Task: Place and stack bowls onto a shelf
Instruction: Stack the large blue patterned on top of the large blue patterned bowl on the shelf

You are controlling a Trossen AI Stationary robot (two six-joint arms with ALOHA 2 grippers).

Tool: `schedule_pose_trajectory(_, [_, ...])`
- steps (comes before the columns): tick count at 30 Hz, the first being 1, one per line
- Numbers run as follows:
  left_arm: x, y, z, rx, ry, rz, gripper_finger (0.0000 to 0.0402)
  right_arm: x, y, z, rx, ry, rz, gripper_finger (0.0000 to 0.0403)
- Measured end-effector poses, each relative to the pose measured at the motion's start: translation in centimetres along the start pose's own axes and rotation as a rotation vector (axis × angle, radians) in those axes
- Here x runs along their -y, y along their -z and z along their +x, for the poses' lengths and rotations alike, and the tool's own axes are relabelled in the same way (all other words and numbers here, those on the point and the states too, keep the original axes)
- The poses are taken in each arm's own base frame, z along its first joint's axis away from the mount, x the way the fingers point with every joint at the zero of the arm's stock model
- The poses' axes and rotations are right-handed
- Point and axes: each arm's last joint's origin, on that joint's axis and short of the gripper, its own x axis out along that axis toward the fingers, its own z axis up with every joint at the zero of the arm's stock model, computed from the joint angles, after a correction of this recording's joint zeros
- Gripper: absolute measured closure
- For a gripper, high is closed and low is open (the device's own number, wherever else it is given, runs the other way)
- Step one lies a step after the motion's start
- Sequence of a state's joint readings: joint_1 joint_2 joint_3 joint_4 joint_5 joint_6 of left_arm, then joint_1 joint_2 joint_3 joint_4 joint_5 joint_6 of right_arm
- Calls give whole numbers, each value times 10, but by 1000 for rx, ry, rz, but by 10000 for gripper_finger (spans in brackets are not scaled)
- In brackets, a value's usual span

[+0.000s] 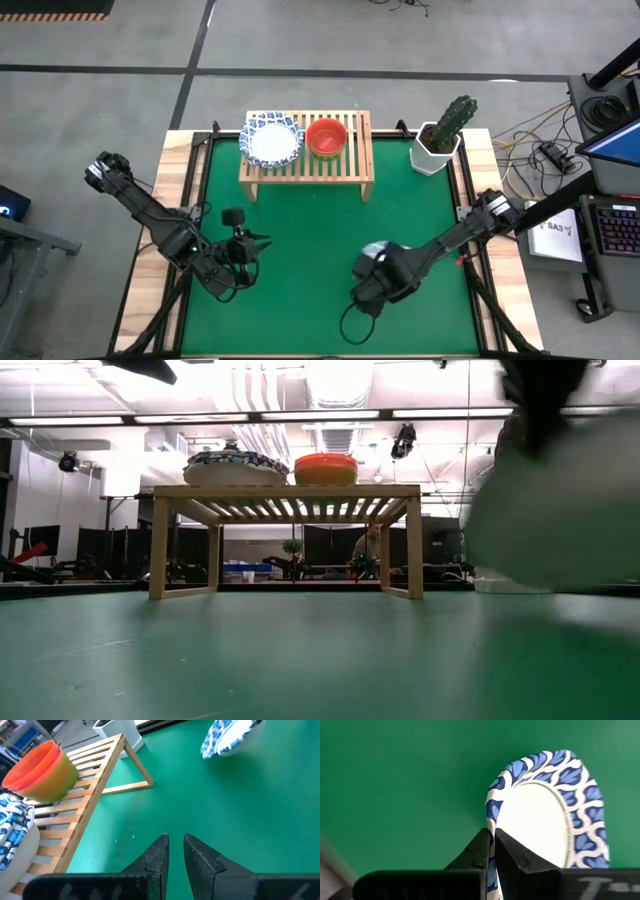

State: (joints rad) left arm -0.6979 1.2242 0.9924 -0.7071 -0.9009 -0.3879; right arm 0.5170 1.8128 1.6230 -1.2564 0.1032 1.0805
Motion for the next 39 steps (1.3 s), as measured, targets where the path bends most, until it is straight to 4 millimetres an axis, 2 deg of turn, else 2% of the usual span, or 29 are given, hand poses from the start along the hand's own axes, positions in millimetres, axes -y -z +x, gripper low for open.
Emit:
schedule_pose_trajectory(6, [-5,2,-3,3,-37,27,361,-27,-26,-65,363,-235,-392,392])
schedule_pose_trajectory(10, [-9,7,-4,-18,-93,42,361,-38,-39,-106,651,-279,-683,392])
schedule_pose_trajectory(14, [-8,11,-7,-33,-90,30,361,-35,-54,-136,916,-105,-836,392])
schedule_pose_trajectory(17, [-2,13,-15,-14,-51,51,361,-21,-76,-148,1015,105,-875,392])
schedule_pose_trajectory(20, [4,16,-29,24,1,73,361,1,-108,-153,1045,227,-885,392])
schedule_pose_trajectory(23, [6,18,-46,91,24,61,361,34,-148,-152,1062,288,-869,392])
schedule_pose_trajectory(28, [4,21,-69,199,39,4,361,97,-217,-140,1140,197,-827,392])
schedule_pose_trajectory(31, [4,23,-77,235,48,-13,361,131,-249,-127,1165,151,-775,392])
schedule_pose_trajectory(35, [4,24,-79,247,50,-24,361,161,-272,-109,1123,132,-700,391])
schedule_pose_trajectory(39, [5,24,-79,247,48,-30,361,166,-276,-103,1104,129,-687,371])
